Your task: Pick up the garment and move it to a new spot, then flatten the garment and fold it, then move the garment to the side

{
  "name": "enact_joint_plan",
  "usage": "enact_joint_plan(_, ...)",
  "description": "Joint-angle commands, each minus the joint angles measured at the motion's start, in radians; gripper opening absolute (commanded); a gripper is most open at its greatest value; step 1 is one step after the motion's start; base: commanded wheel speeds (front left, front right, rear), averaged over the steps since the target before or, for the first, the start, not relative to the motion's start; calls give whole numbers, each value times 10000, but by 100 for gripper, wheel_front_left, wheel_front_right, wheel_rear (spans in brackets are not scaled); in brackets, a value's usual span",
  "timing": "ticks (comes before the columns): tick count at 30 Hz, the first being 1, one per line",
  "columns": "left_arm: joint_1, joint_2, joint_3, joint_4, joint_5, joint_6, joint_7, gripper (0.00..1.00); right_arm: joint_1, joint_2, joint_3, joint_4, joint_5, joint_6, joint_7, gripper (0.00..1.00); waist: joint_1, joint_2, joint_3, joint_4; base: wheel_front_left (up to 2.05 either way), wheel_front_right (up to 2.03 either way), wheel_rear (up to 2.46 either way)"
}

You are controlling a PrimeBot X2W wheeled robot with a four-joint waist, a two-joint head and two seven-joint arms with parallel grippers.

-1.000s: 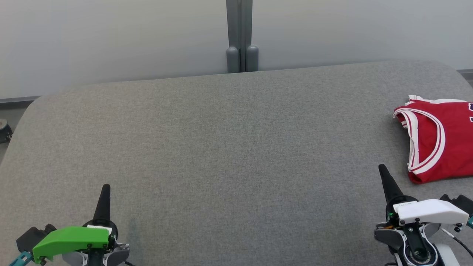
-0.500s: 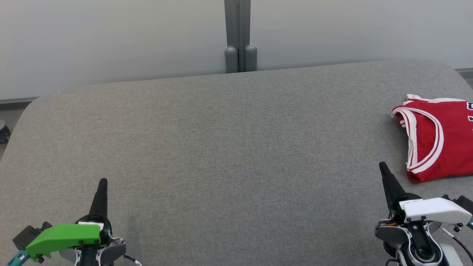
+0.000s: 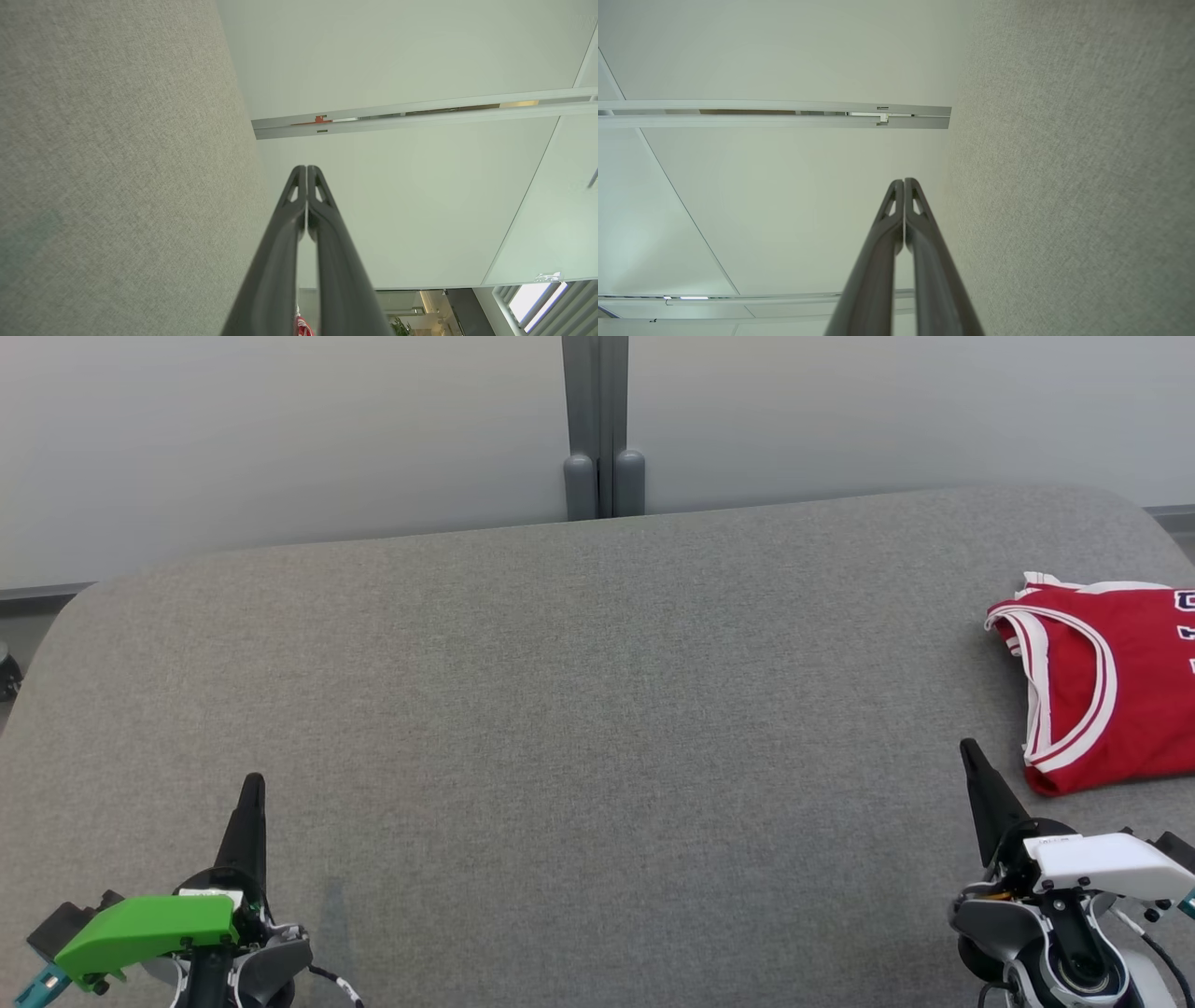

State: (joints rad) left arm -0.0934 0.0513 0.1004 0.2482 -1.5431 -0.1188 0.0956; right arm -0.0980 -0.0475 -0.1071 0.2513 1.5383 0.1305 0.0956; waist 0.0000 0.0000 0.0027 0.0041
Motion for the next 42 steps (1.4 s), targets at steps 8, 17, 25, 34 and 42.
enact_joint_plan(8,-219,-13,154,-43,-621,-146,182,0,-133,-47,-74,-87,647,4,184,0,0,0,3,-32,0,0,0)
enact_joint_plan(17,-210,-12,169,-38,-716,-160,226,0,-135,-47,-85,-91,776,4,219,0,0,0,4,-41,0,0,0)
enact_joint_plan(25,-210,-12,167,-38,-717,-160,226,0,-134,-47,-84,-91,776,4,219,0,0,0,4,-41,0,0,0)
enact_joint_plan(34,-210,-12,166,-38,-718,-159,225,0,-133,-47,-84,-90,777,4,219,0,0,0,4,-41,0,0,0)
enact_joint_plan(42,-210,-12,166,-38,-719,-159,224,0,-133,-47,-83,-90,777,4,218,0,0,0,4,-41,0,0,0)
